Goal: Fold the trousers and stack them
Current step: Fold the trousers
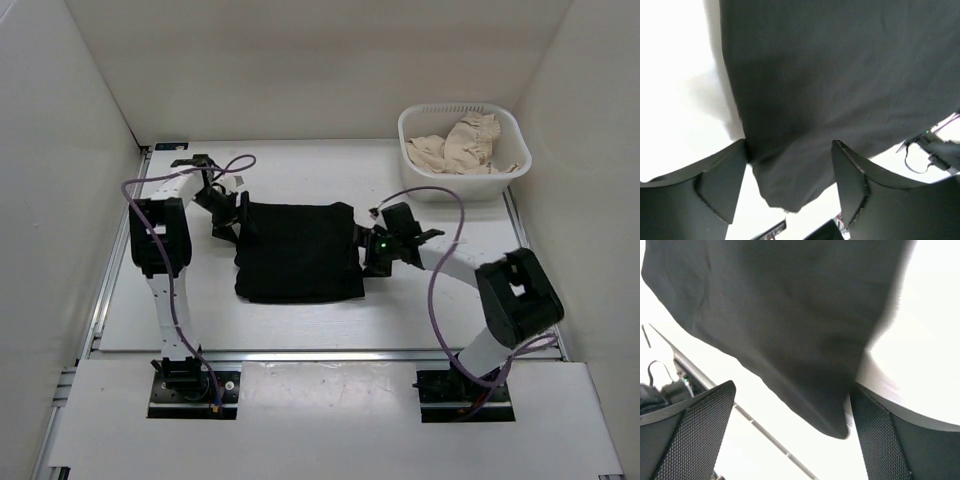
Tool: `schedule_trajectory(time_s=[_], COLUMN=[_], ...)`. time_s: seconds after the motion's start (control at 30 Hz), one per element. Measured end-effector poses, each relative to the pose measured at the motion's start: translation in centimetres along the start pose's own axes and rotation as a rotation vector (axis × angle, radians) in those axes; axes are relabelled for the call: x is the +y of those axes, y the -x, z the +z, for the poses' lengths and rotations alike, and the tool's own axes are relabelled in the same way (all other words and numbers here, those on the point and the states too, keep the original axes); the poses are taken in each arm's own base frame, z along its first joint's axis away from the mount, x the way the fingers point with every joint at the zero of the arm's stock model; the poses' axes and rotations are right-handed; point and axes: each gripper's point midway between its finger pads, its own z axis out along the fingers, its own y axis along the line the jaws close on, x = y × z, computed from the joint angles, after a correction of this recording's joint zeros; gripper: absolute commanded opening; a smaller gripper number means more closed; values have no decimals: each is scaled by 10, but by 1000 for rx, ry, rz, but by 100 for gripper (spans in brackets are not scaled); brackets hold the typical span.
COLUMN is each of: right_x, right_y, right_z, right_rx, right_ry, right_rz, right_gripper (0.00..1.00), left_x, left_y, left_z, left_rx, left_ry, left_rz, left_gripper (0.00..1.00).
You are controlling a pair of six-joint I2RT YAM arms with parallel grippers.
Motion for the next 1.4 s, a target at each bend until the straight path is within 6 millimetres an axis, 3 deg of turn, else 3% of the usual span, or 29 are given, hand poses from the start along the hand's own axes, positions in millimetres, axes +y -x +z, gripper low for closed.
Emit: schedule_trajectory(time_s=[0.1, 0.17, 0.3, 0.43, 0.53, 0.63, 0.73, 0.83, 1.03, 1.4], right_x=[-15, -26, -50, -74, -85, -93, -95, -94, -89, -88], right_y=[18, 32, 68, 79, 77, 70, 64, 65, 80, 80], right_z=[-38, -66, -120, -176, -214, -241, -252, -253, -261, -266], right_rx=[-70, -98, -156, -206, -245, -271, -274, -270, -297, -304], right_ry=[-65, -131, -261, -413, -507, -573, -607, -608, -613, -629], right_rz=[2, 26, 75, 137, 163, 177, 179, 176, 162, 159], right_gripper=[99, 99, 99, 99, 99, 99, 99, 99, 99, 99], left_x=[1, 5, 23, 52, 77, 80, 69, 65, 76, 77], left_y=[-15, -20, -14, -19, -48, -92, -127, -139, -141, -145], left_z=[-20, -45, -115, -191, -242, -274, -288, -296, -300, -305], left_rx=[-18, -67, -255, -461, -608, -725, -812, -854, -833, -846], left_ry=[17, 46, 160, 341, 528, 692, 765, 798, 862, 888], left_rz=[-13, -23, -36, -79, -140, -171, -162, -161, -195, -204], left_gripper=[92, 95, 100, 100, 100, 100, 100, 100, 100, 100])
